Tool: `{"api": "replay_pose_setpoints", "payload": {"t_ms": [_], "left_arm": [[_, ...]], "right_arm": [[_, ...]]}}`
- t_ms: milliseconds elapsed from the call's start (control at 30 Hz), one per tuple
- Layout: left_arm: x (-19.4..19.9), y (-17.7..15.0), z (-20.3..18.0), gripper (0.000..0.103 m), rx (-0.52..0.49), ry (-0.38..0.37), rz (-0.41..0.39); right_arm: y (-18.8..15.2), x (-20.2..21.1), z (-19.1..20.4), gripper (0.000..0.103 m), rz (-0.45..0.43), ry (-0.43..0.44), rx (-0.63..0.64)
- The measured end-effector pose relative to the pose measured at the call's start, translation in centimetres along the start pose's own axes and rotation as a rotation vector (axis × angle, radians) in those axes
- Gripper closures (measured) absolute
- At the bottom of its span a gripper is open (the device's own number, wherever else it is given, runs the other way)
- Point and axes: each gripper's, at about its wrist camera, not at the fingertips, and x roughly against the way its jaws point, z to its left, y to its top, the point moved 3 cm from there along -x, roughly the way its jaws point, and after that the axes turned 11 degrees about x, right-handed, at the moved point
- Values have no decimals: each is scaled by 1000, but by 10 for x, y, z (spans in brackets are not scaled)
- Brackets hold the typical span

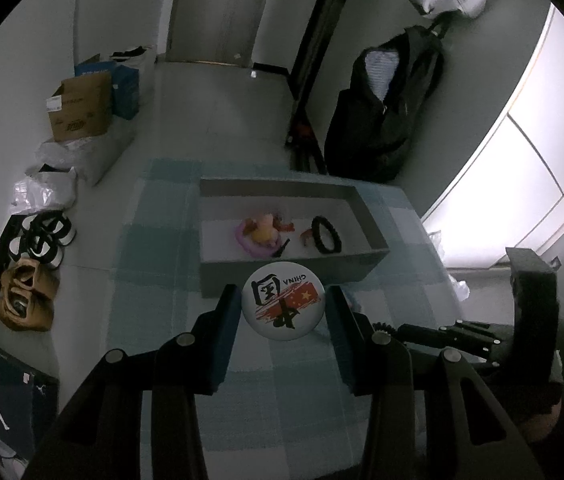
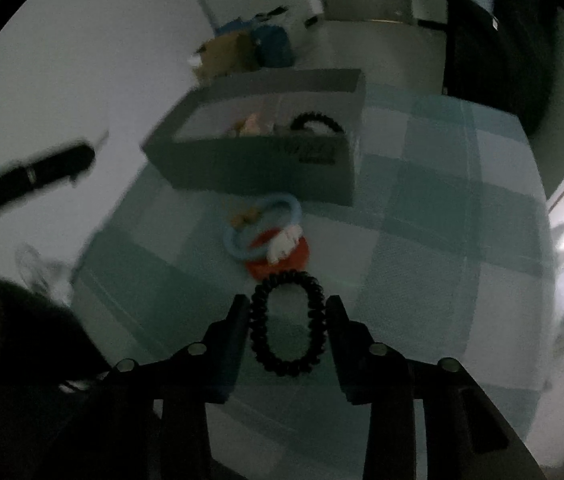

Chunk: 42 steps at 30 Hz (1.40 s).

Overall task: Organize jewelry
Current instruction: 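Carry the badge and hair tie over the grey box with both tools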

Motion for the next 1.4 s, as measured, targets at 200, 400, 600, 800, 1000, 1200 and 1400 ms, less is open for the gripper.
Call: {"api": "replay_pose_setpoints", "payload": {"t_ms": [200, 400, 600, 800, 1000, 1200, 1400], "left_arm": [[-1, 13, 3, 65, 35, -7, -21], [-12, 27, 1, 65, 52, -17, -14], [-30, 38, -4, 65, 45, -15, 13], [-45, 44, -4, 65, 60, -16, 51], [-61, 50, -3, 65, 77, -9, 88], [-71, 52, -3, 65, 77, 3, 107], [-80, 53, 0, 65, 80, 14, 125]], "right_arm": [[18, 24, -1, 68, -121, 54, -41], [47, 33, 2, 69, -197, 88, -65], [74, 28, 1, 69, -242, 122, -63], [93, 15, -13, 69, -253, 155, -121], [103, 5, -18, 69, -244, 175, -138], [112, -8, -24, 69, -233, 194, -161], [114, -16, -28, 69, -217, 202, -176]]}}
